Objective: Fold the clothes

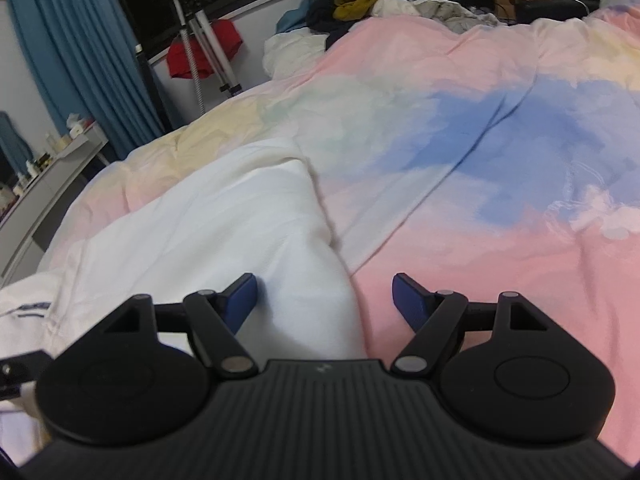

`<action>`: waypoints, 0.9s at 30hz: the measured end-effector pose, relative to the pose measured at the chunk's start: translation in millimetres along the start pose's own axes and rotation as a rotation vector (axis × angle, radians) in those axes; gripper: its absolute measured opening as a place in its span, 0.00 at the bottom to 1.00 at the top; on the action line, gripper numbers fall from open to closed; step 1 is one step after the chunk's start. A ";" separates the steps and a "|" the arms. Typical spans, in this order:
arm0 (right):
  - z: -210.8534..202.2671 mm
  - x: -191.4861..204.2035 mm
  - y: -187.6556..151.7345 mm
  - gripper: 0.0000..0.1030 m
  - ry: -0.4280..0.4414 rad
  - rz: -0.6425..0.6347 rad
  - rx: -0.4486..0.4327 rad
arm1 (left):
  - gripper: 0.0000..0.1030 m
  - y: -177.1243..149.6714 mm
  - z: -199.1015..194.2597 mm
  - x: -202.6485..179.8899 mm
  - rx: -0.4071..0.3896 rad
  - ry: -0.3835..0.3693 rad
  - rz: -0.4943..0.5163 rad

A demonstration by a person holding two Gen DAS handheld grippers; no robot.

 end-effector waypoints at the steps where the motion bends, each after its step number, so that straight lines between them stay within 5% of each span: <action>1: 1.3 1.3 -0.6 0.74 0.003 -0.011 0.003 | 0.21 -0.9 1.6 -1.2 -0.008 0.020 0.015; 3: 4.3 3.0 -1.8 0.74 0.013 -0.020 0.009 | 0.11 -2.7 4.3 -3.4 -0.024 0.059 0.042; 10: -14.0 23.6 5.4 0.74 0.059 -0.116 -0.095 | 0.09 4.5 -54.8 -16.7 -0.190 0.051 0.044; 18: 19.8 20.3 -7.2 0.74 0.030 -0.157 0.033 | 0.12 -14.0 -4.4 -2.2 -0.034 0.124 0.028; 21: 21.4 20.2 -5.1 0.74 0.033 -0.157 0.026 | 0.22 -11.5 -13.4 2.1 -0.046 0.098 -0.040; 23: 19.1 20.9 -5.2 0.74 0.030 -0.157 0.022 | 0.46 -12.8 -32.9 11.9 -0.082 0.085 -0.111; 27: 10.5 19.5 -2.8 0.74 0.025 -0.138 0.008 | 0.66 -12.7 -69.9 43.6 -0.112 0.094 -0.320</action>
Point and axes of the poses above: each gripper's, at about its wrist camera, not at the fingertips, and z roughly the way its jaws point, x to its left, y to its top, the point moved 3 cm from there along z, roughly the way its jaws point, and after that the axes turned 9 degrees about y, right-handed, at the moved point
